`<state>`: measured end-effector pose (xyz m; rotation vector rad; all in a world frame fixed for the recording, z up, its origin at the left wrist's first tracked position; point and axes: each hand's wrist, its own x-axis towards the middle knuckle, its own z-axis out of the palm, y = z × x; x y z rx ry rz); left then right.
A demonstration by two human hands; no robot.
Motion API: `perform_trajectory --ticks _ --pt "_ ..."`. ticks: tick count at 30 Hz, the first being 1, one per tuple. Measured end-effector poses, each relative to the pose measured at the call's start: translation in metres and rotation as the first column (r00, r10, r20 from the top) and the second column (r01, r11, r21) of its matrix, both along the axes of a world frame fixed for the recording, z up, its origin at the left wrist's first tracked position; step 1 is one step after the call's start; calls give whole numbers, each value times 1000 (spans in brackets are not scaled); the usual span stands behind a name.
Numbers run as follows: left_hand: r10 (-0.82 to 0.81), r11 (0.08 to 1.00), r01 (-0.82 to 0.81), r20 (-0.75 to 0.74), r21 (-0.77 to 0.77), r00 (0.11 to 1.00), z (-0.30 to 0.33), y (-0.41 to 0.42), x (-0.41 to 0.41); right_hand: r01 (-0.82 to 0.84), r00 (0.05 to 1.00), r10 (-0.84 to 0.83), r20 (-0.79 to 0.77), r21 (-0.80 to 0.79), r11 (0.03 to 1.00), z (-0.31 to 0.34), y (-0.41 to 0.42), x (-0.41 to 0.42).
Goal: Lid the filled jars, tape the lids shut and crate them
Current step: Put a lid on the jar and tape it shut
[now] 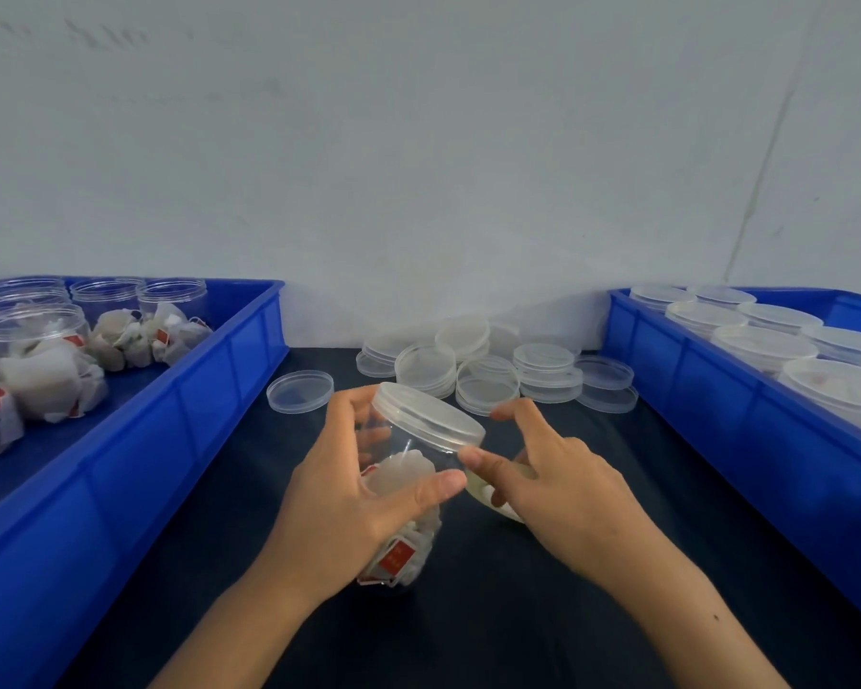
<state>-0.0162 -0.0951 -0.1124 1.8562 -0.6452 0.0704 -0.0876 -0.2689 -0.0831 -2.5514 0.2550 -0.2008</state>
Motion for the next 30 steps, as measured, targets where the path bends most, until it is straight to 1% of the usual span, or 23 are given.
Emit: perform_trajectory --ticks 2,6,8,11,13,15,17,19,20,22,24,27,30 --pt "24 1000 -24 -1 -8 1000 2 -3 -1 -42 999 42 -12 35 999 0 4 -1" --pt "88 996 -87 18 -30 996 4 -6 -2 -81 997 82 18 -48 996 -1 10 1" --pt "100 994 -99 15 -39 995 2 -6 0 -87 996 88 25 -38 996 -3 8 3" --pt "110 993 -108 32 -54 993 -1 -6 1 -165 986 165 3 76 983 -3 4 2" --pt "121 989 -117 38 -90 992 -4 -7 2 -218 973 228 -24 211 953 -1 0 1" --pt "143 982 -137 35 -133 989 -6 -6 4 -190 961 250 -119 371 909 3 -2 -3" --pt "166 975 -158 38 -156 985 -7 -3 7 -137 935 259 -241 428 893 7 -1 -7" --pt "183 972 -173 52 -157 982 -7 -1 8 -137 933 253 -257 399 907 8 -1 -7" --pt "189 971 -178 53 -160 981 -7 0 9 -145 944 234 -232 343 928 8 -1 -7" --pt "196 968 -187 42 -170 980 -6 2 12 -153 973 181 -147 181 972 8 -2 -6" --pt "195 968 -189 24 -168 980 -4 4 15 -131 989 135 -67 59 990 6 -3 -6" --pt "180 969 -180 -17 -167 984 -4 4 18 -84 996 83 -28 -36 996 4 -5 -4" --pt "127 973 -138 -73 -185 989 -4 3 18 -43 999 42 -11 -105 994 1 -7 -2"
